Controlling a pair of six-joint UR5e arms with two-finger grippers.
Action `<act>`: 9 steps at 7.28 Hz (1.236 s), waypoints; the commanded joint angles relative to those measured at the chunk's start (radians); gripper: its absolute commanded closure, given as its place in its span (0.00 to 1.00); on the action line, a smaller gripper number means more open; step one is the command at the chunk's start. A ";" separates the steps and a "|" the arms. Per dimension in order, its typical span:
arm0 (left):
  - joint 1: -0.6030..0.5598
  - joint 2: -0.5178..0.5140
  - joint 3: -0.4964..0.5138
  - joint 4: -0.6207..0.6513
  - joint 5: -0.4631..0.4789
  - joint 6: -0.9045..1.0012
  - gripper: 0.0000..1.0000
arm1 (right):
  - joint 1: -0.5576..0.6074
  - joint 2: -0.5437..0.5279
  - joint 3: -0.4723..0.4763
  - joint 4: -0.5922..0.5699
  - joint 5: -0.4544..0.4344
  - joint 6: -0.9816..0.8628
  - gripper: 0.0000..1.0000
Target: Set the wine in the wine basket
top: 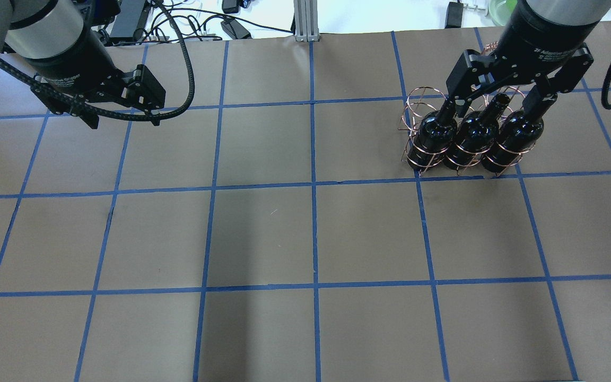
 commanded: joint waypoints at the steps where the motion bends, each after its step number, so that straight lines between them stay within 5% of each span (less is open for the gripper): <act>1: 0.000 0.001 0.000 -0.002 0.003 0.000 0.00 | 0.002 0.004 -0.015 0.004 0.005 -0.002 0.00; 9: 0.003 0.001 0.003 0.005 -0.011 0.011 0.00 | 0.002 0.004 -0.014 0.006 0.004 -0.004 0.00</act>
